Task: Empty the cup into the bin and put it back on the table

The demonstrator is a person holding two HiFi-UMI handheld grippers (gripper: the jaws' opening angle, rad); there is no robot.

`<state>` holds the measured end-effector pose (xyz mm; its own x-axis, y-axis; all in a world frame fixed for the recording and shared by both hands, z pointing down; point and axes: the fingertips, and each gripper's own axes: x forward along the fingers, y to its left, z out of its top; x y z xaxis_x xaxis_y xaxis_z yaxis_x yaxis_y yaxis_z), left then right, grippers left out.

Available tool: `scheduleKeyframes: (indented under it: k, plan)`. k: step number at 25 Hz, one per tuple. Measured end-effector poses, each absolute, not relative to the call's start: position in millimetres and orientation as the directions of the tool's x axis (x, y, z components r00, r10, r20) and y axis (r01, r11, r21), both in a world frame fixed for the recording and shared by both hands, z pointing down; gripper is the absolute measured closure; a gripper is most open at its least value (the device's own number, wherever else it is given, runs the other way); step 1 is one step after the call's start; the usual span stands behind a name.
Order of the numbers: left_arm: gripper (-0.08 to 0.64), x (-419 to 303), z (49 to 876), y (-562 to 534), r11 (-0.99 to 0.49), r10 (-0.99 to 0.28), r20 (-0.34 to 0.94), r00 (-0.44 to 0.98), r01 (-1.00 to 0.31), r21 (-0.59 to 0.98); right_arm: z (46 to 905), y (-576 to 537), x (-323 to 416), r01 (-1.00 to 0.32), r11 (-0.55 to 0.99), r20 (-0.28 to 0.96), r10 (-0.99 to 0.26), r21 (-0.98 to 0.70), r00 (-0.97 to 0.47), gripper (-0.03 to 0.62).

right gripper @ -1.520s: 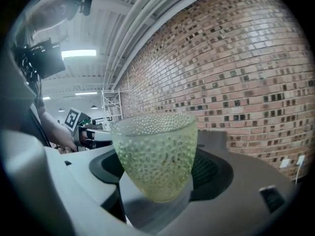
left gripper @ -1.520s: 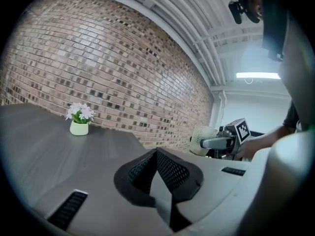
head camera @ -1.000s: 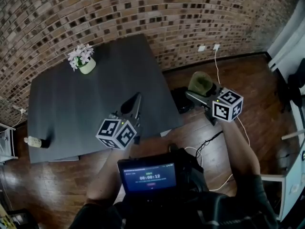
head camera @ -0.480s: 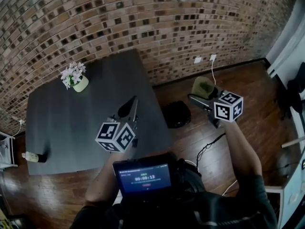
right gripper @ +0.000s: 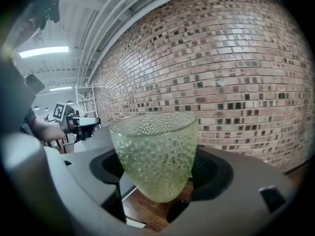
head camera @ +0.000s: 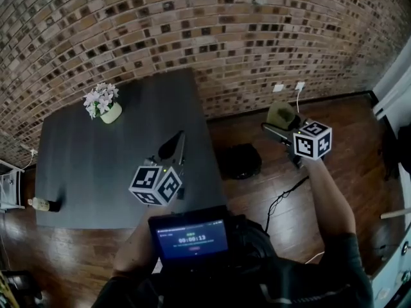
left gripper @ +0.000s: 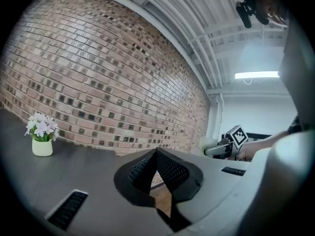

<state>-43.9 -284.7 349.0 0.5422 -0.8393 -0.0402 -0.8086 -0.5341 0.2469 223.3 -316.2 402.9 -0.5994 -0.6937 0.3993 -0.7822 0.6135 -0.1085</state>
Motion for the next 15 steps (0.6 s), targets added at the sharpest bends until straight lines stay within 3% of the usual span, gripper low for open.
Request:
scheduleKeyframes:
  k: [15]
  plan:
    - [0.563,-12,365,-324,-0.44,-0.892,0.011,0.452,-0.873,0.209,423,-378,272,-0.769,0.638,0.5,-0.651,-0.048,-0.571,0.207]
